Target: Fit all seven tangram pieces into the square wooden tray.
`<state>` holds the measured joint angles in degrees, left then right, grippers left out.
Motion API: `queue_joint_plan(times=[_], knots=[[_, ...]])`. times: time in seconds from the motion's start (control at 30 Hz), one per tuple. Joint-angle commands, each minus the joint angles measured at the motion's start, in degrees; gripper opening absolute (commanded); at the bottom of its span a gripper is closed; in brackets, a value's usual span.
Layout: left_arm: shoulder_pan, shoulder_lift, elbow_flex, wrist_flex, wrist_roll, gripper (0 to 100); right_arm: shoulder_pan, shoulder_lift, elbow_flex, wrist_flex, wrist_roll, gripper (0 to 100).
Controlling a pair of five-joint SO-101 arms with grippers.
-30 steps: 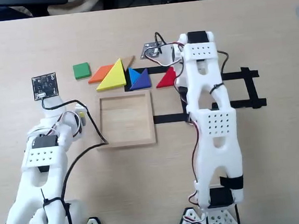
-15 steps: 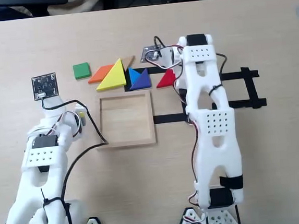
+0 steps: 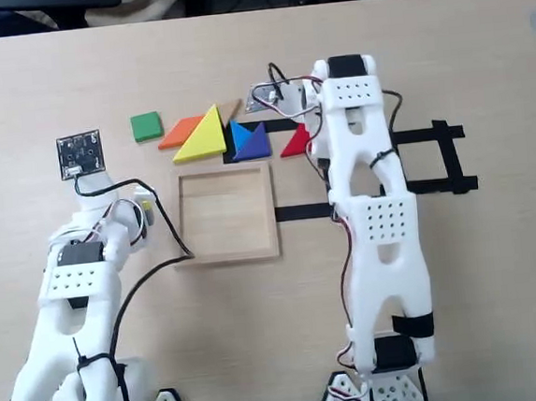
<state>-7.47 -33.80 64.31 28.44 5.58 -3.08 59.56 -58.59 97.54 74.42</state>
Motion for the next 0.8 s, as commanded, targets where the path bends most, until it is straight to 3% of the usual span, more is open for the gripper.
queue_joint_plan(times=[0.0, 0.3, 0.77], knots=[[0.57, -0.18, -0.57, -1.05, 0.09, 17, -0.62, -0.84, -3.47, -5.63, -3.87, 9.9], [0.57, -0.18, -0.57, -1.05, 0.09, 17, -0.97, 1.8, -1.98, -8.0, -4.13, 9.9], [0.57, -0.18, -0.57, -1.05, 0.09, 17, -2.11, 2.59, -2.07, 2.81, -1.67, 9.9]])
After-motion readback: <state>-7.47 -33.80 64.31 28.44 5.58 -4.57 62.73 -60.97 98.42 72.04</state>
